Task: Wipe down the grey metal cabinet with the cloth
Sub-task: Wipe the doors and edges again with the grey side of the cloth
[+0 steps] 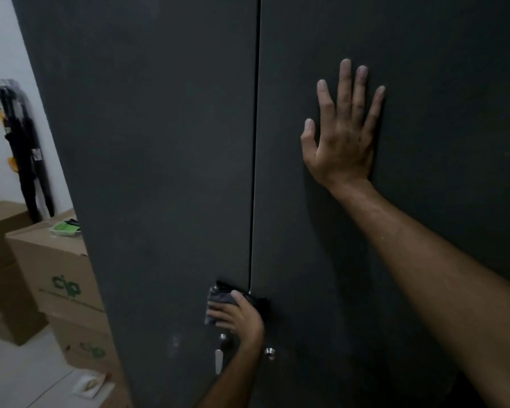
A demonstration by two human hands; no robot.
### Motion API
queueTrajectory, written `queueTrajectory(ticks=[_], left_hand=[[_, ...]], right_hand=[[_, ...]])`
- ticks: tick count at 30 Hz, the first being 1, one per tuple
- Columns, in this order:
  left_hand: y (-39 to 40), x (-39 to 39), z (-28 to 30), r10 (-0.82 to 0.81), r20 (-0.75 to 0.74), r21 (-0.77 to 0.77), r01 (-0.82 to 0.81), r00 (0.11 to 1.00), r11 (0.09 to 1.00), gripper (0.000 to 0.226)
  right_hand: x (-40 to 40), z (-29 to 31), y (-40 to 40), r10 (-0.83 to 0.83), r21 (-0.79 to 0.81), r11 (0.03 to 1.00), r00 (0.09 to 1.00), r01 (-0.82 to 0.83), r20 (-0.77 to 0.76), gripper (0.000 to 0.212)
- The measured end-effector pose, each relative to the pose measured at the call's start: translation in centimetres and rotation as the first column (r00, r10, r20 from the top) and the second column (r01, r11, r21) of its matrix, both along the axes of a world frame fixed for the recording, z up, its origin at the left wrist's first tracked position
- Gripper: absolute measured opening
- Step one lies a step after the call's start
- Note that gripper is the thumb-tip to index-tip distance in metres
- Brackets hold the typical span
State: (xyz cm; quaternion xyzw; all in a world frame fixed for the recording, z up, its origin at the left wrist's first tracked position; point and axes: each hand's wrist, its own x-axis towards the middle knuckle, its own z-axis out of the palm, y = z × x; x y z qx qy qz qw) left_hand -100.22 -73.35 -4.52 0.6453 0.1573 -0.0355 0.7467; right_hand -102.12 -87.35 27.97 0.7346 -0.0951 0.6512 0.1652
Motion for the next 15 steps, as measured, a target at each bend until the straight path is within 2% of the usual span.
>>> queueTrajectory(ticks=[4, 6, 10, 12, 15], left_hand=[[7.7, 6.7, -0.1, 0.238, -0.106, -0.042, -0.244, 0.965, 0.969, 0.067], [9.8, 8.2, -0.1, 0.266, -0.116, -0.022, -0.270, 0.957, 0.963, 0.066], [5.6, 4.6, -0.7, 0.098, -0.020, 0.091, -0.096, 0.995, 0.991, 0.058], [3.2, 2.9, -0.6, 0.037, -0.016, 0.031, -0.037, 0.999, 0.999, 0.064], [6.8, 5.8, -0.9, 0.036, -0.046, 0.056, -0.033, 0.998, 0.998, 0.064]], right_hand=[[-0.4, 0.1, 0.1, 0.057, -0.004, 0.998, 0.998, -0.057, -0.002, 0.054], [-0.3, -0.2, 0.8, 0.154, -0.061, 0.986, 0.987, -0.157, -0.041, 0.051], [1.9, -2.2, 6.5, 0.325, -0.212, 0.908, 0.927, -0.361, -0.189, 0.049], [3.7, -3.2, 10.3, 0.375, -0.263, 0.859, 0.890, -0.439, -0.259, 0.046], [6.0, -4.5, 13.9, 0.385, -0.307, 0.796, 0.828, -0.522, -0.409, 0.042]])
